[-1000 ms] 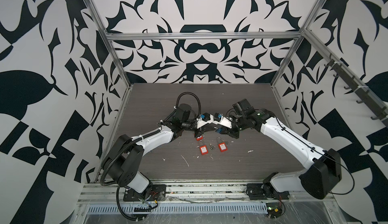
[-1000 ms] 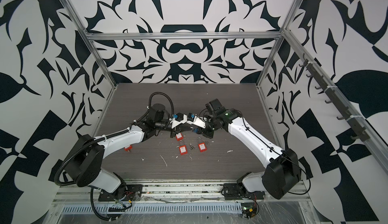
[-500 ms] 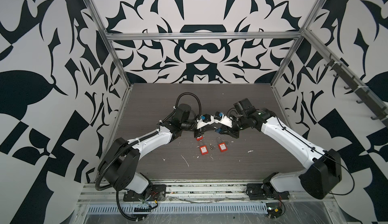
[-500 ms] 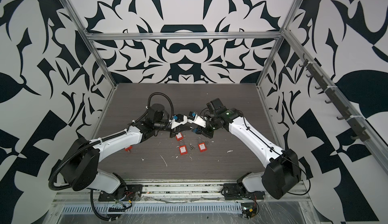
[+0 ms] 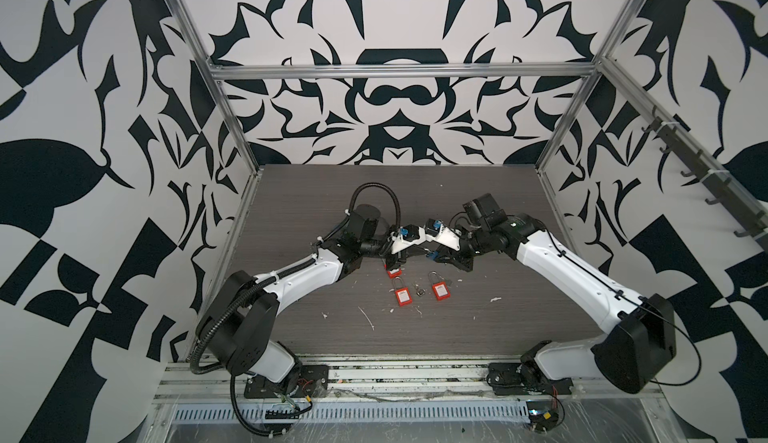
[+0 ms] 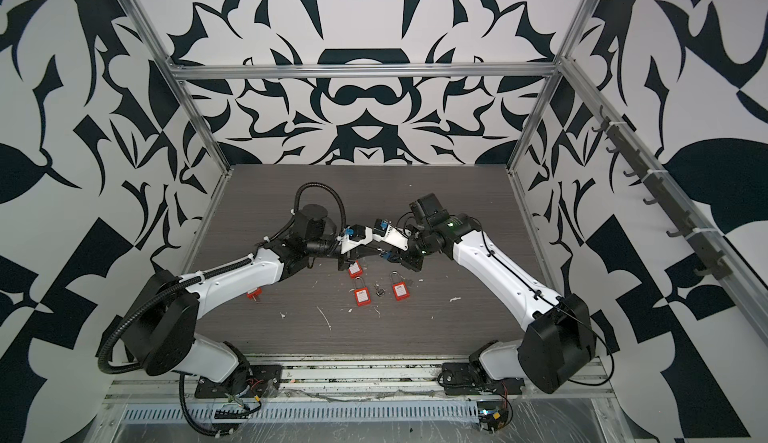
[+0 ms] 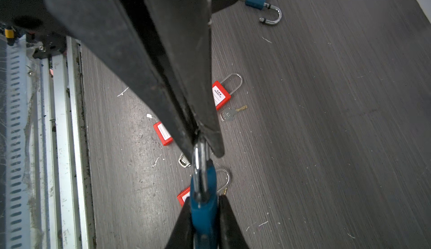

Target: Lock with the key

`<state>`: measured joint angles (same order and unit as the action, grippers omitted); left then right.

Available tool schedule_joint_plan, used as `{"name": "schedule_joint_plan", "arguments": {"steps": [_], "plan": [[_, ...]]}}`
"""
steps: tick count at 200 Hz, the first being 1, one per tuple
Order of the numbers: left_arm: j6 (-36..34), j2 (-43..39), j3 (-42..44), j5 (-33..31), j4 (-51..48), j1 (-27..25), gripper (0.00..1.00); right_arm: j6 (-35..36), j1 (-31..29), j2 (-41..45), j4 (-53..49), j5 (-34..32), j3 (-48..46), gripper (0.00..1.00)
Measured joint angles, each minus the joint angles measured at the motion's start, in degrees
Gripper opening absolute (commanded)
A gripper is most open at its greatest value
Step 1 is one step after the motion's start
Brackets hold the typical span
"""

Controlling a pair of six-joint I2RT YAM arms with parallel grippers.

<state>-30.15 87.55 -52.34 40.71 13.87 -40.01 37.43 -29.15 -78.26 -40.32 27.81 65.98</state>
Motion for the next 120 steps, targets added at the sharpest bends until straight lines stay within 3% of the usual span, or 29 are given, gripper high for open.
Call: {"name": "schedule_joint_plan", "arguments": {"steps": [120], "plan": [[1.2, 4.8, -1.3, 2.5, 3.7, 1.2, 0.0, -4.3, 0.6, -0.6, 6.0, -0.8, -2.8, 0.0]]}}
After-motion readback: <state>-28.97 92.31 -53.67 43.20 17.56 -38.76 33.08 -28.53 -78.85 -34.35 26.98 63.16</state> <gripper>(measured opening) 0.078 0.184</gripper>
